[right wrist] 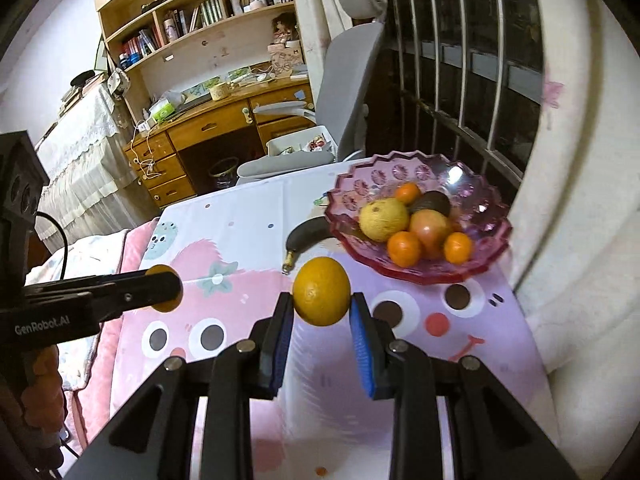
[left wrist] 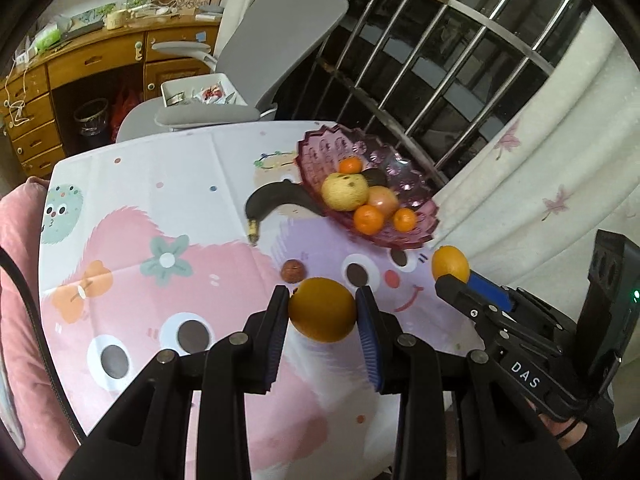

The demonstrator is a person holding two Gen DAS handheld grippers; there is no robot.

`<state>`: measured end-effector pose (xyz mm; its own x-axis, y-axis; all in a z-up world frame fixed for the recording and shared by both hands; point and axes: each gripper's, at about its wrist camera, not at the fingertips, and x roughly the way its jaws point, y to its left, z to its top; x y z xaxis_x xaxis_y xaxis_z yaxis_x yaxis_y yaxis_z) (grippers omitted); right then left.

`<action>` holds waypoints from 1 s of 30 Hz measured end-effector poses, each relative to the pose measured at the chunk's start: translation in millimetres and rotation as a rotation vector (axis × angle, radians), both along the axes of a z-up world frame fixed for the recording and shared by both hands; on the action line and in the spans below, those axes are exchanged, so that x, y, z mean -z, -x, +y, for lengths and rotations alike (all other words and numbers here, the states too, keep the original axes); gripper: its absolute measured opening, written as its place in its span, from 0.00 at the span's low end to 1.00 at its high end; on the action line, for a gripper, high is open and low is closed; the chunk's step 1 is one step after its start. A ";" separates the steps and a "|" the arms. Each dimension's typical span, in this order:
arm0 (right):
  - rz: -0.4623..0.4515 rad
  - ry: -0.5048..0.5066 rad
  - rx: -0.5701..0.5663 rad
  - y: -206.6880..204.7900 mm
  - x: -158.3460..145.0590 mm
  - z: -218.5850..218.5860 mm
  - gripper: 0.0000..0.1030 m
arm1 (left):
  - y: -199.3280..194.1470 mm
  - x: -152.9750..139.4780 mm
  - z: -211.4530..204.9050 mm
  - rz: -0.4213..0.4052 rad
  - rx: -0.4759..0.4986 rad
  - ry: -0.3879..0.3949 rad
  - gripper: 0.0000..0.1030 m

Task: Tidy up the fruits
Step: 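Carry both held mandarins over the pink bowl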

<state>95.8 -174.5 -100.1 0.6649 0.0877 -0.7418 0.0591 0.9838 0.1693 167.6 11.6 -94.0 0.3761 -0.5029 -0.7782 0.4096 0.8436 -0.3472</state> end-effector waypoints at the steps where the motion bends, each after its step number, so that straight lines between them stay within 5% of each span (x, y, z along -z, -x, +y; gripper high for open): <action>1: 0.003 -0.015 -0.007 0.2 -1.1 -6.0 0.28 | 3.9 -3.0 -6.1 -0.008 -0.006 -0.002 0.31; 14: 0.061 -0.084 -0.142 -28.9 -8.3 -113.7 0.28 | 18.0 -10.5 -108.5 0.008 -0.134 0.022 0.31; 30: 0.136 -0.164 -0.179 -97.3 19.0 -207.1 0.28 | -34.5 33.3 -205.3 0.025 -0.188 -0.018 0.32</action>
<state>193.1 -381.6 -119.1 0.5230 0.3211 -0.7896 -0.0796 0.9407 0.3298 202.1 -193.7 -127.4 0.4423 -0.4119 -0.7967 0.2358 0.9105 -0.3398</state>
